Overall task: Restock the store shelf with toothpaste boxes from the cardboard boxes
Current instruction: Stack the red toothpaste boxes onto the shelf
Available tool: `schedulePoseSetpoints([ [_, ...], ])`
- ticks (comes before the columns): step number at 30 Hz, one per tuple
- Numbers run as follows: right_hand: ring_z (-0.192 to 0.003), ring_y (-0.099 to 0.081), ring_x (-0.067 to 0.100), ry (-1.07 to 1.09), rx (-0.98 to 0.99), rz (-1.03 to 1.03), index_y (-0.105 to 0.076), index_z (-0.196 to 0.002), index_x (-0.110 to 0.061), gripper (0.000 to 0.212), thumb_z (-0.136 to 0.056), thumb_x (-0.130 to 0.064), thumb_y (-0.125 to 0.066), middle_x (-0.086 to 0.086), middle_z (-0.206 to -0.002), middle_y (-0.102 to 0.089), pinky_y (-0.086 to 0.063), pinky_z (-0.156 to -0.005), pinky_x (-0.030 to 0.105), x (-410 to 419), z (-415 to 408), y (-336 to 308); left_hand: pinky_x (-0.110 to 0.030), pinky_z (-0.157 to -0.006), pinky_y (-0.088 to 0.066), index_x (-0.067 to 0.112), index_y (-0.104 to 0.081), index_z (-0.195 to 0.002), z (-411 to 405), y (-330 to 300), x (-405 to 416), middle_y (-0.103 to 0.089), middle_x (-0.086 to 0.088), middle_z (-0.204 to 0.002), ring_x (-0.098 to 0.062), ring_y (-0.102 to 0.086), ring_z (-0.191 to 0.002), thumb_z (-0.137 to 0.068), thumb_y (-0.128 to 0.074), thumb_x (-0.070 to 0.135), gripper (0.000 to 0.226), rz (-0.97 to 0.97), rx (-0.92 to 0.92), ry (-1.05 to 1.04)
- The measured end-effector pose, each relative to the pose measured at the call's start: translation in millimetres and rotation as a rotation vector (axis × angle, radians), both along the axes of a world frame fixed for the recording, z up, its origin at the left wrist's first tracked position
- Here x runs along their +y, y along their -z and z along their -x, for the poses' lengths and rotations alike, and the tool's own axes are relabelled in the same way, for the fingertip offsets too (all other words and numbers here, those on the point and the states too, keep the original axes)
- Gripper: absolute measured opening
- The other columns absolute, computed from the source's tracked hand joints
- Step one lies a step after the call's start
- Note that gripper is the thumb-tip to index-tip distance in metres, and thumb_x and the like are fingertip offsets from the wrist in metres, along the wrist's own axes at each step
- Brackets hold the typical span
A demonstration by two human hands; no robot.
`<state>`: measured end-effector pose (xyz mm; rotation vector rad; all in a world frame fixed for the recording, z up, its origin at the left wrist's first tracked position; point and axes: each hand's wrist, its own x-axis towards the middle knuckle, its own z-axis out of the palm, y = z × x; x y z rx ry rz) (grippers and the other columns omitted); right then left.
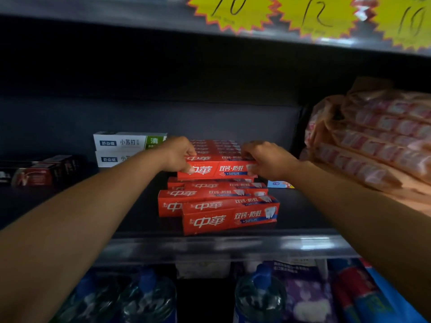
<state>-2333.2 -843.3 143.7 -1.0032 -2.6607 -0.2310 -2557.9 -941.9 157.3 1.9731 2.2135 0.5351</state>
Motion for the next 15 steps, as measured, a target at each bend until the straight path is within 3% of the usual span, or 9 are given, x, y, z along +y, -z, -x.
schedulePoseSetpoints([
  [10, -0.1, -0.056, 0.014, 0.026, -0.027, -0.012, -0.05, -0.12, -0.024, 0.036, -0.087, -0.028, -0.064, -0.002, -0.123, -0.054, -0.048, -0.082, 0.03, 23, 14, 11, -0.036, -0.095, -0.046, 0.015, -0.066, -0.115, 10, 10, 20, -0.065, -0.003, -0.117, -0.019, -0.06, -0.107, -0.075, -0.079, 0.018, 0.042, -0.096, 0.115, -0.094],
  [15, -0.118, -0.048, 0.019, 0.037, -0.044, -0.127, -0.051, -0.128, -0.021, 0.043, -0.088, -0.032, -0.062, 0.0, -0.131, -0.046, -0.045, -0.089, 0.035, 26, 15, 13, -0.034, -0.092, -0.045, 0.015, -0.069, -0.111, 13, 10, 25, -0.066, -0.003, -0.115, -0.018, -0.06, -0.105, -0.077, -0.077, 0.016, 0.035, -0.151, 0.196, -0.1],
])
